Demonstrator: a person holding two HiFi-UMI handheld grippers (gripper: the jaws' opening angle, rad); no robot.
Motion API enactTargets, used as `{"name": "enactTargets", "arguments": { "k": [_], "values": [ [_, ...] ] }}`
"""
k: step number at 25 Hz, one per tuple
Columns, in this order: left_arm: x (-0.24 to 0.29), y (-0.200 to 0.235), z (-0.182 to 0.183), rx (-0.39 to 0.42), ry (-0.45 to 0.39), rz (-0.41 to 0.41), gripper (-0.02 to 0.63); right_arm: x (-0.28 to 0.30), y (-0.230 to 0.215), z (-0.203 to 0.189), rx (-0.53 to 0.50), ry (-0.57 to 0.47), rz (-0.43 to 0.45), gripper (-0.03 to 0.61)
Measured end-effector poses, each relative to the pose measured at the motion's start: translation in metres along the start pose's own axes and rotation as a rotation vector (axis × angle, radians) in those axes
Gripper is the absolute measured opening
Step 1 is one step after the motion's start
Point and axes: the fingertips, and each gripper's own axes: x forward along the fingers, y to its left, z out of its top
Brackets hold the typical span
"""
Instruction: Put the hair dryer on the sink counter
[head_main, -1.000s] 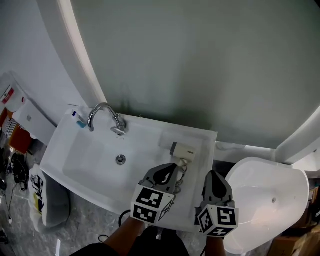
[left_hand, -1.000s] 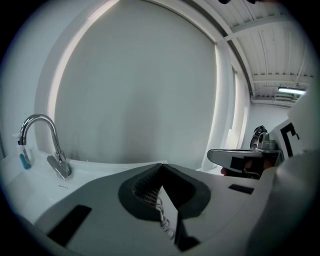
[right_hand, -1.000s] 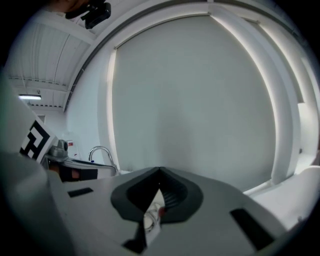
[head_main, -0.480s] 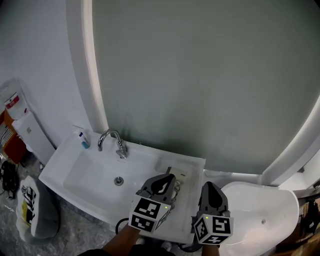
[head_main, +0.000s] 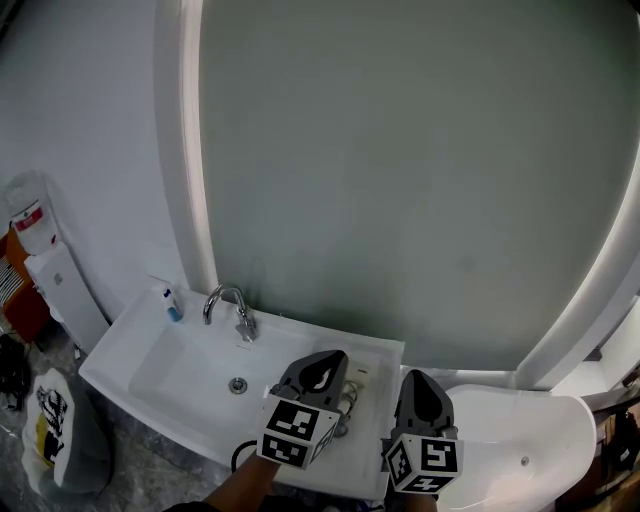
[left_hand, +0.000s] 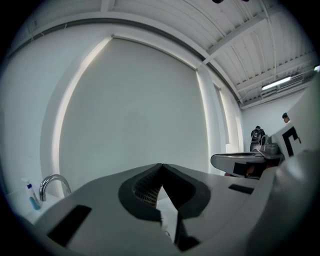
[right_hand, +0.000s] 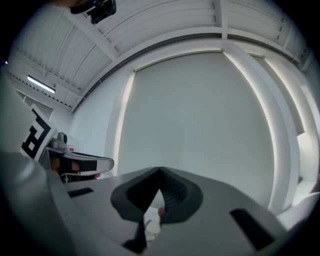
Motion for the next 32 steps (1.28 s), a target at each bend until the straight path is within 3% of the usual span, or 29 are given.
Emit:
{"name": "enactTargets", "arguments": {
  "k": [11, 32],
  "values": [
    [0.003, 0.001, 0.002, 0.044, -0.008, 0.016, 0.009, 0.001, -0.001, 0.002, -0.013, -0.009, -0.004, 0.021],
    [0.019, 0.003, -0.005, 0.028, 0.016, 0.002, 0.009, 0.015, -0.010, -0.006, -0.030, 0.018, -0.015, 0.021]
  ]
}}
